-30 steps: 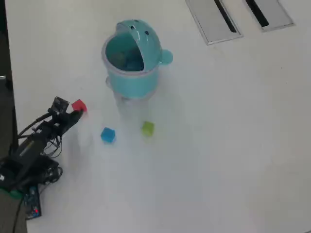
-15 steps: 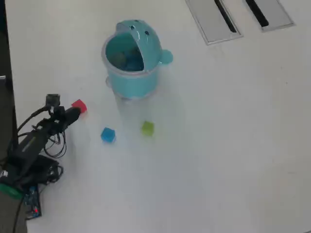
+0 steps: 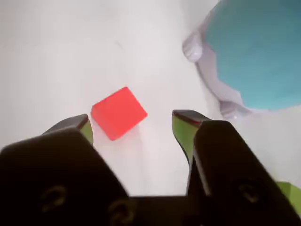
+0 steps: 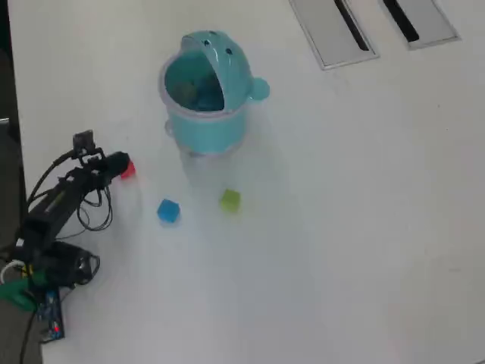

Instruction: Grasp RGB lego blocks and put them in the bin one by one.

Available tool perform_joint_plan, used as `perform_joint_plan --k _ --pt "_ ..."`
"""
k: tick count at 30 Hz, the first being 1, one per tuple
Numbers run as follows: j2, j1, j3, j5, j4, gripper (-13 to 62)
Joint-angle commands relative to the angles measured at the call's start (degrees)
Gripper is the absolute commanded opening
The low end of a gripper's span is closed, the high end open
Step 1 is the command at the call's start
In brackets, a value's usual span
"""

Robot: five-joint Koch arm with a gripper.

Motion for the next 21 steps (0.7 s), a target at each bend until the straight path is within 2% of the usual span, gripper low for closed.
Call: perform_joint_plan --k 1,21 --pt "-1.14 -1.32 -6.50 -0.88 1.05 30.9" --pt "-19.25 -0.97 -14.94 -5.27 3.52 30.7"
